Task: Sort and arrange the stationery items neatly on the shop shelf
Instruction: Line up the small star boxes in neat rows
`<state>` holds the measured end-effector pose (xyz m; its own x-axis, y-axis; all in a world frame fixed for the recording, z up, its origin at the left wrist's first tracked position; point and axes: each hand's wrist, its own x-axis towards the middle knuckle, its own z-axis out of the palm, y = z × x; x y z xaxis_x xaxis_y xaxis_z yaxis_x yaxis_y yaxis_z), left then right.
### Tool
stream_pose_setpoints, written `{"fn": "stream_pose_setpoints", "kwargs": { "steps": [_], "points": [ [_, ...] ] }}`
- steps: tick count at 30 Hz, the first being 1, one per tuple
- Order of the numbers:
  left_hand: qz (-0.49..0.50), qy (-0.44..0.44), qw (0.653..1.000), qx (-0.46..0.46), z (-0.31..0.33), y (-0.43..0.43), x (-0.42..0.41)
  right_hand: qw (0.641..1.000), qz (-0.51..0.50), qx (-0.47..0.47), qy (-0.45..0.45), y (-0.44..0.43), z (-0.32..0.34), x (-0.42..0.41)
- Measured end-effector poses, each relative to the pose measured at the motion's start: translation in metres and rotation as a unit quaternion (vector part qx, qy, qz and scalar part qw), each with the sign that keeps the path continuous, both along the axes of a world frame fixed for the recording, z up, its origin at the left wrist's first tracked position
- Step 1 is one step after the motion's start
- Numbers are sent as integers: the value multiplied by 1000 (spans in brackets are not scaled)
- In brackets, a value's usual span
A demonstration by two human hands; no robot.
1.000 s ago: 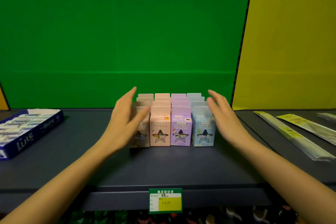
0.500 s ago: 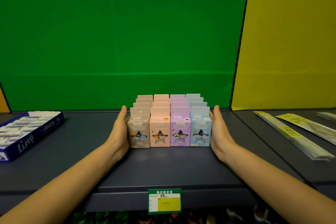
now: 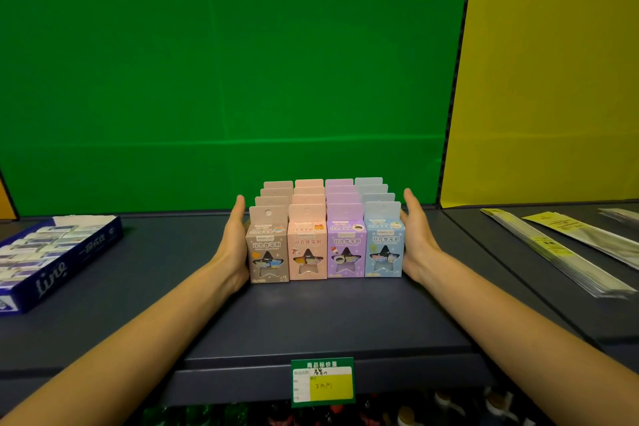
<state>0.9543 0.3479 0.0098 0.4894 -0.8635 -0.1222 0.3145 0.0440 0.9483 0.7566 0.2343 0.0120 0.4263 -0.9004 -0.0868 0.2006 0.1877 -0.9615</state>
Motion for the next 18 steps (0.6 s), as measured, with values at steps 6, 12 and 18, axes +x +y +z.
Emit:
{"fn": "stream_pose_setpoints", "kwargs": {
  "steps": [6,12,18],
  "points": [
    [8,-20,1000,-14,2,4,-1,999,3,-30,26,3,3,-1],
    [145,-123,977,-95,13,16,14,984,-64,-134,97,13,4,-33],
    [187,-375,869,-262,30,47,-13,936,-152,-243,206,34,16,-99]
  ]
}}
